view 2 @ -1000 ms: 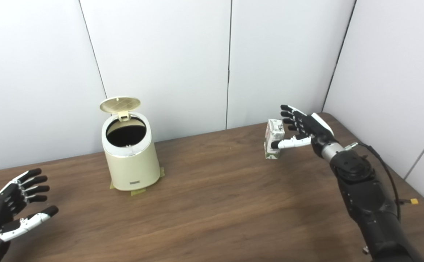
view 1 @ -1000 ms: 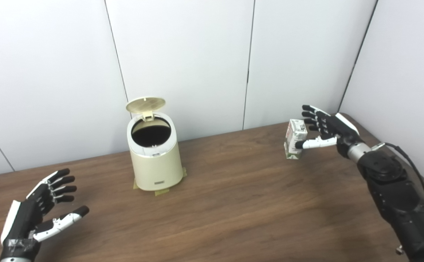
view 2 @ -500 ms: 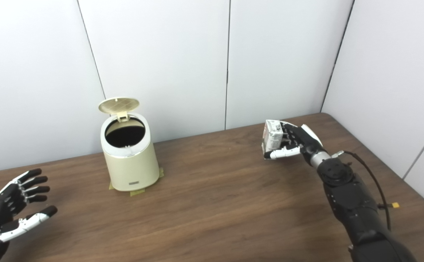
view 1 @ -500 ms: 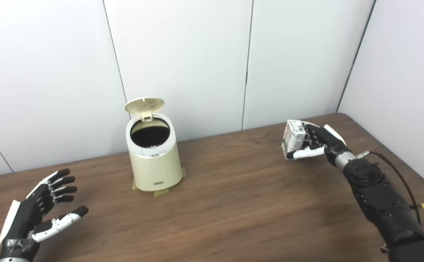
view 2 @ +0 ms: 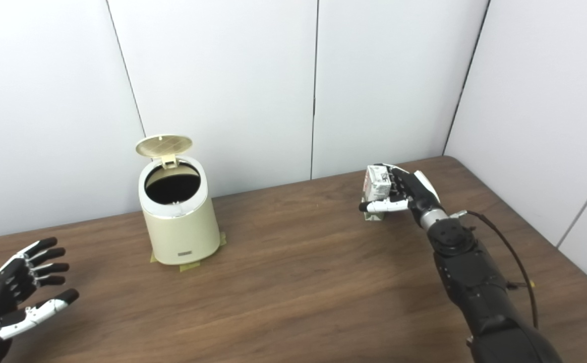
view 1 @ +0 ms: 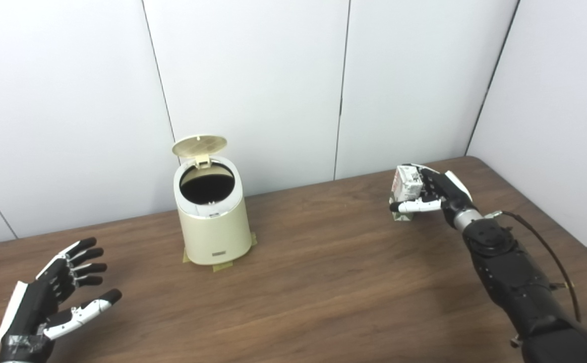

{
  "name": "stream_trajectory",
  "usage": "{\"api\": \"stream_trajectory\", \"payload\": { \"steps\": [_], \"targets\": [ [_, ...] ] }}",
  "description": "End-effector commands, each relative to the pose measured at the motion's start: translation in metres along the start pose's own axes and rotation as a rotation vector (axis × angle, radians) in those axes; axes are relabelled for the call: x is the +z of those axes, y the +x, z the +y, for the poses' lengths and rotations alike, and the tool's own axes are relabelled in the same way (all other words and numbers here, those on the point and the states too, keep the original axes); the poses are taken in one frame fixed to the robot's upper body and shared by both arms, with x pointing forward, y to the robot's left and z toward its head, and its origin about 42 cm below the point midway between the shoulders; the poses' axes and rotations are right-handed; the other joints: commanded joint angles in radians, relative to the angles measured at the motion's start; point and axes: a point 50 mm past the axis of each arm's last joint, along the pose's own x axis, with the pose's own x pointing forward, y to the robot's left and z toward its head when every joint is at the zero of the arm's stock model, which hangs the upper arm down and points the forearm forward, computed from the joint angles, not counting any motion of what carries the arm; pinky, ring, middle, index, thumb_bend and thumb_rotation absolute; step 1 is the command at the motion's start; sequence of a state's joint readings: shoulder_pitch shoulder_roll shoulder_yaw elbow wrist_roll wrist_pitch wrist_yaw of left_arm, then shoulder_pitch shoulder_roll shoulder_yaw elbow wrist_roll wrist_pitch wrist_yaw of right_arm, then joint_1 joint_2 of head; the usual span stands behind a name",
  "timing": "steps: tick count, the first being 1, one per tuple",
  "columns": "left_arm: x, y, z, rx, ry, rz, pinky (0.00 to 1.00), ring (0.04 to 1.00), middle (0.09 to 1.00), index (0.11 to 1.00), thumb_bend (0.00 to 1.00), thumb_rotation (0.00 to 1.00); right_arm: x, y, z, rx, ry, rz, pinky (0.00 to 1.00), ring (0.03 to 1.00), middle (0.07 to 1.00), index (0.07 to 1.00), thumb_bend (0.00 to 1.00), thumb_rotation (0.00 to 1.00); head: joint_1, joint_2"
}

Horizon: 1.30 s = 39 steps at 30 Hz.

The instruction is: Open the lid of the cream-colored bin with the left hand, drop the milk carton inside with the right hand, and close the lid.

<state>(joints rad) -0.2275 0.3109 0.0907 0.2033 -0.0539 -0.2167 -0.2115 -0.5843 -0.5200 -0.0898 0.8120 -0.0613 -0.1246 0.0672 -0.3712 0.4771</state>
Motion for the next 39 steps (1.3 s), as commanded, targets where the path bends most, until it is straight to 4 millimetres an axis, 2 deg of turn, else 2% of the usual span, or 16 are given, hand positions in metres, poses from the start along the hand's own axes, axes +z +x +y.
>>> {"api": "stream_trajectory", "payload": {
  "steps": [1,10,13,16,17,19,22,27,32,39],
  "targets": [
    [0.020,0.012,0.011,0.006,0.041,-0.077,0.68,0.723,0.805,0.839,0.72,0.08,0.036,0.014,-0.017,-0.061,-0.019,-0.104,0.74,0.776,0.797,0.830,0.79,0.11,-0.001,0.000],
    [0.018,0.010,0.012,0.006,0.031,-0.071,0.69,0.730,0.805,0.843,0.73,0.10,0.044,0.017,-0.018,-0.082,-0.031,-0.148,0.71,0.751,0.782,0.797,0.78,0.07,-0.001,0.004],
    [0.018,0.010,0.012,0.004,0.024,-0.070,0.69,0.741,0.811,0.845,0.72,0.10,0.043,0.017,-0.019,-0.085,-0.029,-0.167,0.70,0.732,0.770,0.785,0.77,0.01,-0.001,0.004],
    [0.018,0.010,0.012,0.001,0.025,-0.072,0.70,0.737,0.807,0.839,0.72,0.08,0.042,0.016,-0.021,-0.112,-0.086,-0.181,0.65,0.664,0.702,0.752,0.68,0.00,-0.001,0.008],
    [0.018,0.010,0.012,-0.002,0.024,-0.072,0.70,0.738,0.808,0.840,0.71,0.08,0.040,0.017,-0.023,-0.125,-0.128,-0.180,0.60,0.549,0.604,0.644,0.60,0.00,-0.001,0.008],
    [0.017,0.010,0.013,-0.006,0.023,-0.074,0.71,0.740,0.810,0.840,0.71,0.08,0.036,0.018,-0.027,-0.144,-0.197,-0.168,0.52,0.451,0.522,0.557,0.53,0.00,-0.001,0.008],
    [0.016,0.010,0.013,-0.008,0.025,-0.075,0.70,0.729,0.808,0.836,0.70,0.07,0.032,0.018,-0.036,-0.143,-0.325,-0.175,0.42,0.424,0.473,0.530,0.52,0.00,-0.002,0.015],
    [0.015,0.010,0.013,-0.008,0.007,-0.074,0.70,0.726,0.801,0.829,0.71,0.07,0.029,0.015,-0.049,-0.149,-0.443,-0.240,0.44,0.436,0.490,0.496,0.52,0.00,-0.003,0.017],
    [0.014,0.011,0.013,-0.008,0.027,-0.075,0.69,0.721,0.800,0.832,0.71,0.09,0.034,0.013,-0.054,-0.172,-0.517,-0.289,0.45,0.433,0.505,0.477,0.52,0.00,-0.003,0.020],
    [0.015,0.012,0.013,-0.013,0.030,-0.078,0.71,0.723,0.800,0.828,0.70,0.09,0.058,0.009,-0.049,-0.158,-0.585,-0.396,0.46,0.434,0.505,0.482,0.52,0.00,-0.001,0.022]
  ]
}}
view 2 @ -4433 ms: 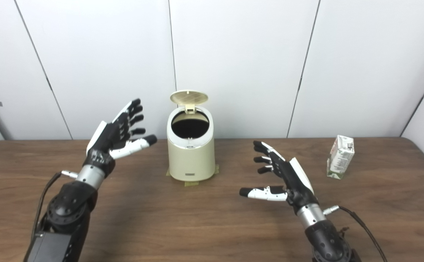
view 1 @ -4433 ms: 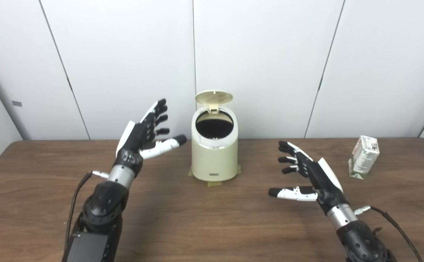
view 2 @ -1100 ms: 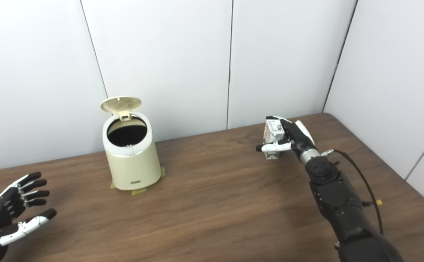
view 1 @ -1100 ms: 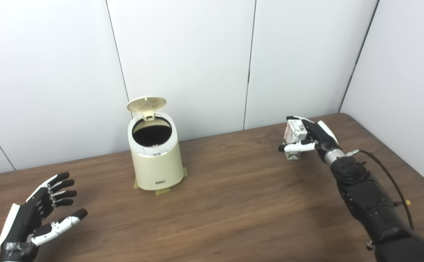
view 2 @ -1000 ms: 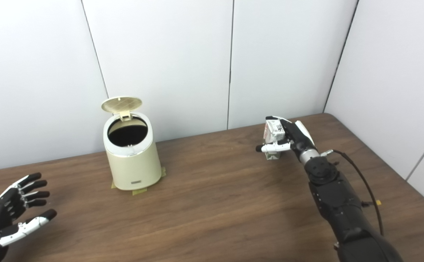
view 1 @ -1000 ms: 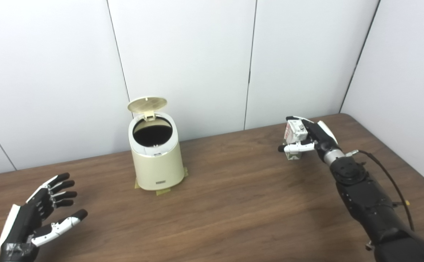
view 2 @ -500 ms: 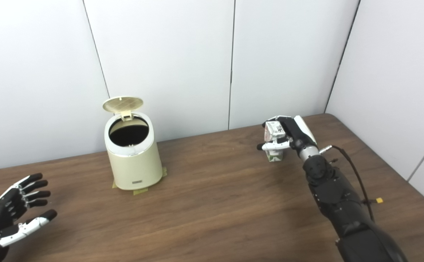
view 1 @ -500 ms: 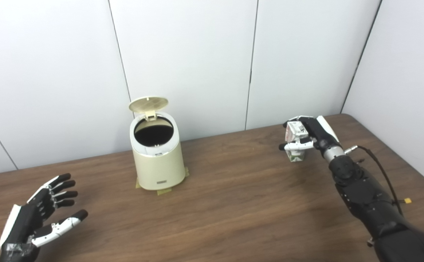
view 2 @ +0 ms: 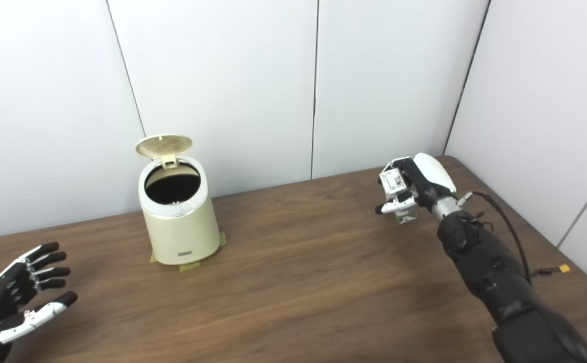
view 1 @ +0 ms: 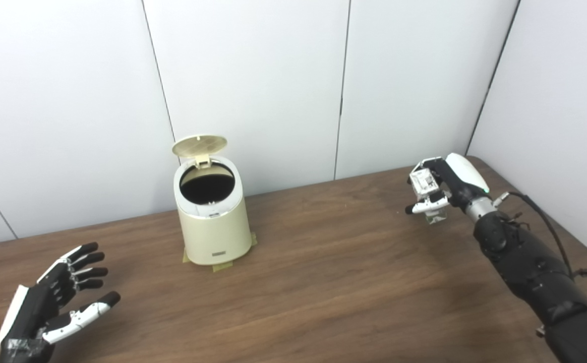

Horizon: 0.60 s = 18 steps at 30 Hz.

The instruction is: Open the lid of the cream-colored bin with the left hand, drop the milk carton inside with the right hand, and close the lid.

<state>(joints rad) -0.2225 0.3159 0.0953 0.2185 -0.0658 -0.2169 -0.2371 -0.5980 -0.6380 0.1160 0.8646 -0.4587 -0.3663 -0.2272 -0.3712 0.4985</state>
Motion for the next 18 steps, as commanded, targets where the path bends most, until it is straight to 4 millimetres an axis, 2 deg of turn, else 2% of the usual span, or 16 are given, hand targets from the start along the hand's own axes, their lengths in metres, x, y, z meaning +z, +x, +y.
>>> {"api": "stream_trajectory", "payload": {
  "steps": [1,3,6,10,13,18],
  "targets": [
    [0.020,0.015,0.010,0.004,0.042,-0.097,0.71,0.721,0.798,0.828,0.70,0.08,0.027,0.023,-0.044,-0.121,-0.026,-0.134,0.46,0.432,0.508,0.481,0.52,0.00,0.004,-0.001],
    [0.021,0.015,0.009,0.007,0.046,-0.090,0.72,0.718,0.791,0.828,0.70,0.08,0.048,0.023,-0.047,-0.148,-0.019,-0.192,0.45,0.415,0.515,0.480,0.52,0.00,0.011,-0.003],
    [0.023,0.015,0.006,0.004,0.053,-0.085,0.70,0.720,0.792,0.823,0.69,0.08,0.083,0.025,-0.053,-0.192,0.058,-0.288,0.39,0.406,0.501,0.485,0.50,0.00,0.023,-0.007],
    [0.020,0.018,0.003,-0.007,0.041,-0.098,0.66,0.715,0.796,0.824,0.69,0.07,0.129,0.030,-0.059,-0.246,0.180,-0.363,0.36,0.426,0.488,0.483,0.50,0.00,0.049,-0.013],
    [0.020,0.019,-0.002,0.000,0.037,-0.089,0.69,0.729,0.795,0.828,0.71,0.09,0.170,0.033,-0.060,-0.279,0.301,-0.373,0.36,0.412,0.488,0.497,0.50,0.00,0.070,-0.019],
    [0.019,0.020,-0.011,0.012,0.031,-0.076,0.69,0.729,0.791,0.823,0.74,0.12,0.217,0.035,-0.050,-0.331,0.409,-0.343,0.38,0.398,0.512,0.513,0.50,0.00,0.106,-0.029]
  ]
}}
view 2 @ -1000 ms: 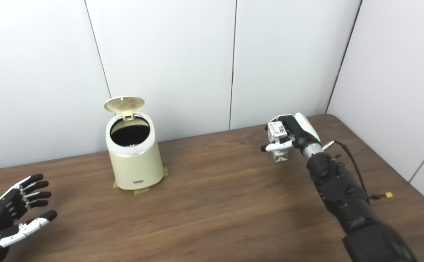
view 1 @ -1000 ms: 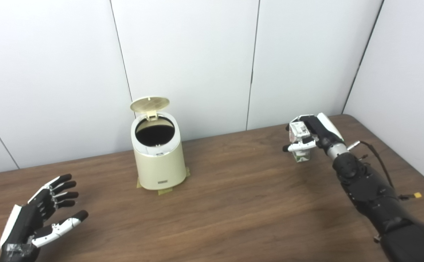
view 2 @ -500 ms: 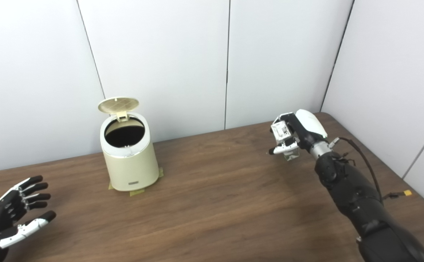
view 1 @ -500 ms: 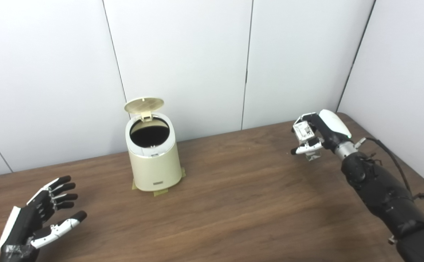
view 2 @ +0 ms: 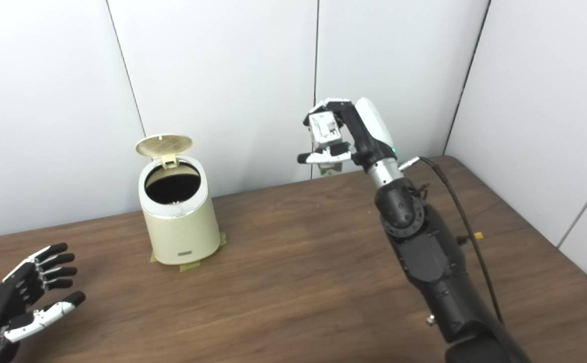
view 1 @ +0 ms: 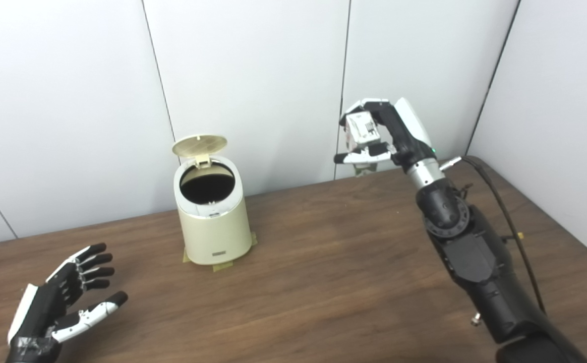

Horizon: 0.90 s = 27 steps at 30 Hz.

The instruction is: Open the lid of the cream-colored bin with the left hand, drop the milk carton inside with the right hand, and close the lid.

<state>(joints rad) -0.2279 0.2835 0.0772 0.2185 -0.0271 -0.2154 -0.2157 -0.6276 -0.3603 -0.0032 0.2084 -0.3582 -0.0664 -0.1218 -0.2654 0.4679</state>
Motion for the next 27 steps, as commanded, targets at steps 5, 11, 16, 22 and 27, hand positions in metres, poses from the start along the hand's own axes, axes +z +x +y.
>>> {"api": "stream_trajectory", "payload": {
  "steps": [5,11,16,22,27],
  "targets": [
    [0.018,0.018,-0.007,0.013,0.013,-0.071,0.67,0.732,0.791,0.823,0.75,0.14,0.049,0.023,0.014,-0.154,0.114,-0.017,0.35,0.411,0.509,0.529,0.50,0.00,0.055,-0.013],
    [0.020,0.020,-0.019,0.012,0.004,-0.081,0.64,0.730,0.789,0.818,0.76,0.15,0.071,0.022,0.044,-0.158,0.198,-0.015,0.37,0.420,0.504,0.522,0.50,0.00,0.120,-0.020],
    [0.021,0.025,-0.026,0.010,0.018,-0.097,0.63,0.713,0.780,0.817,0.77,0.18,0.093,0.022,0.070,-0.168,0.277,-0.023,0.36,0.419,0.487,0.519,0.50,0.00,0.159,-0.024],
    [0.025,0.028,-0.038,0.024,0.013,-0.096,0.64,0.701,0.771,0.807,0.79,0.19,0.112,0.021,0.099,-0.125,0.331,-0.025,0.38,0.426,0.488,0.512,0.50,0.00,0.186,-0.027],
    [0.029,0.030,-0.045,0.017,0.003,-0.101,0.62,0.707,0.781,0.814,0.78,0.19,0.121,0.020,0.115,-0.078,0.347,-0.050,0.37,0.421,0.484,0.511,0.50,0.00,0.206,-0.028]
  ]
}}
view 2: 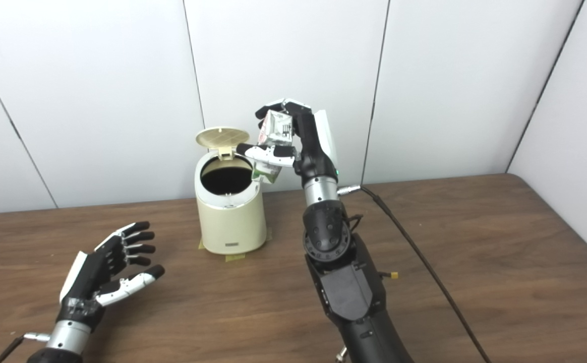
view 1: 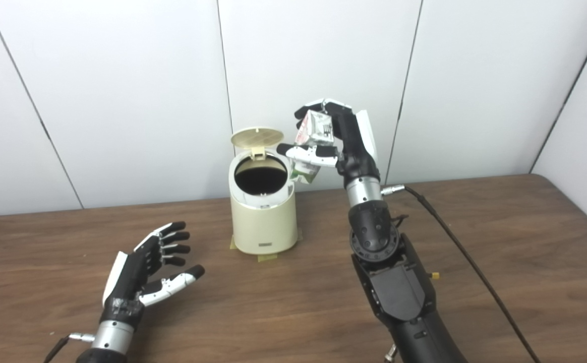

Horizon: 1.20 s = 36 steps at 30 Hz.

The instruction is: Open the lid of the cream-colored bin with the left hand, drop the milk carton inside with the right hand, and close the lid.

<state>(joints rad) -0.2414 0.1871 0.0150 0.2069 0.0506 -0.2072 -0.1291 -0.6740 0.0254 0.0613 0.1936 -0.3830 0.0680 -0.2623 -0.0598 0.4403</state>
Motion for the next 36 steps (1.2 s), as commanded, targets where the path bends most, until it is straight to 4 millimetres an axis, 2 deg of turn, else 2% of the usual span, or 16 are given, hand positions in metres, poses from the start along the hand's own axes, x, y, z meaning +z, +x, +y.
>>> {"api": "stream_trajectory", "payload": {
  "steps": [1,16,36],
  "targets": [
    [0.023,0.018,0.003,0.007,0.021,-0.086,0.62,0.708,0.781,0.814,0.78,0.19,0.031,0.020,-0.001,-0.012,0.032,-0.144,0.35,0.423,0.486,0.511,0.50,0.00,0.005,0.000],
    [0.027,0.023,-0.009,0.003,0.008,-0.095,0.62,0.705,0.789,0.808,0.78,0.20,0.031,0.032,0.025,0.076,0.010,-0.181,0.33,0.430,0.494,0.500,0.50,0.00,0.044,0.003],
    [0.032,0.016,-0.020,0.003,-0.027,-0.091,0.66,0.740,0.787,0.814,0.77,0.16,0.016,0.057,0.041,0.155,-0.028,-0.208,0.34,0.428,0.497,0.499,0.50,0.00,0.084,0.021]
  ]
}}
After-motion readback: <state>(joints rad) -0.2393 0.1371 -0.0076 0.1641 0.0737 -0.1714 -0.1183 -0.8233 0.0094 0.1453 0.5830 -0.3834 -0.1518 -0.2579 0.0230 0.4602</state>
